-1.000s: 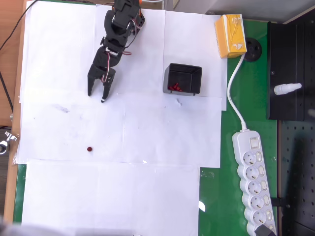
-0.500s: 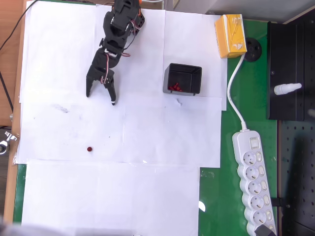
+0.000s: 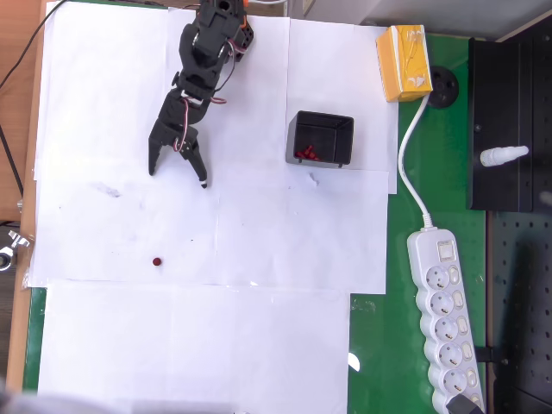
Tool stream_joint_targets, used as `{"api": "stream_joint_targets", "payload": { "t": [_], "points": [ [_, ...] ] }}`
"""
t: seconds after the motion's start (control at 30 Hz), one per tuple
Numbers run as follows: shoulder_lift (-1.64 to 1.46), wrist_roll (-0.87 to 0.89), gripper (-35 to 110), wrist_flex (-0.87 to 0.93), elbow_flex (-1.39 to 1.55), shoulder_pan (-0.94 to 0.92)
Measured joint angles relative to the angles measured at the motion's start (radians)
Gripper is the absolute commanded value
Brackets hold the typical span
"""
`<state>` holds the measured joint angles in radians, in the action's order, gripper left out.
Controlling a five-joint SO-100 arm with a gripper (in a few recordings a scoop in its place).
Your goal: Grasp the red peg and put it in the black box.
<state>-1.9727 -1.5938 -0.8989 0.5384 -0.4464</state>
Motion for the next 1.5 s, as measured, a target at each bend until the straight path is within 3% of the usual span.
{"api": "stream_joint_targets", "payload": {
  "t": [0.6, 1.13, 1.33, 1.5],
  "points": [
    [-0.333, -0.018, 51, -0.166, 0.360, 0.037],
    [-0.502, 0.020, 51, -0.387, 0.471, 0.054],
    [-0.517, 0.012, 51, -0.351, 0.529, 0.055],
    [-0.497, 0.032, 51, -0.156, 0.607, 0.071]
  ]
}}
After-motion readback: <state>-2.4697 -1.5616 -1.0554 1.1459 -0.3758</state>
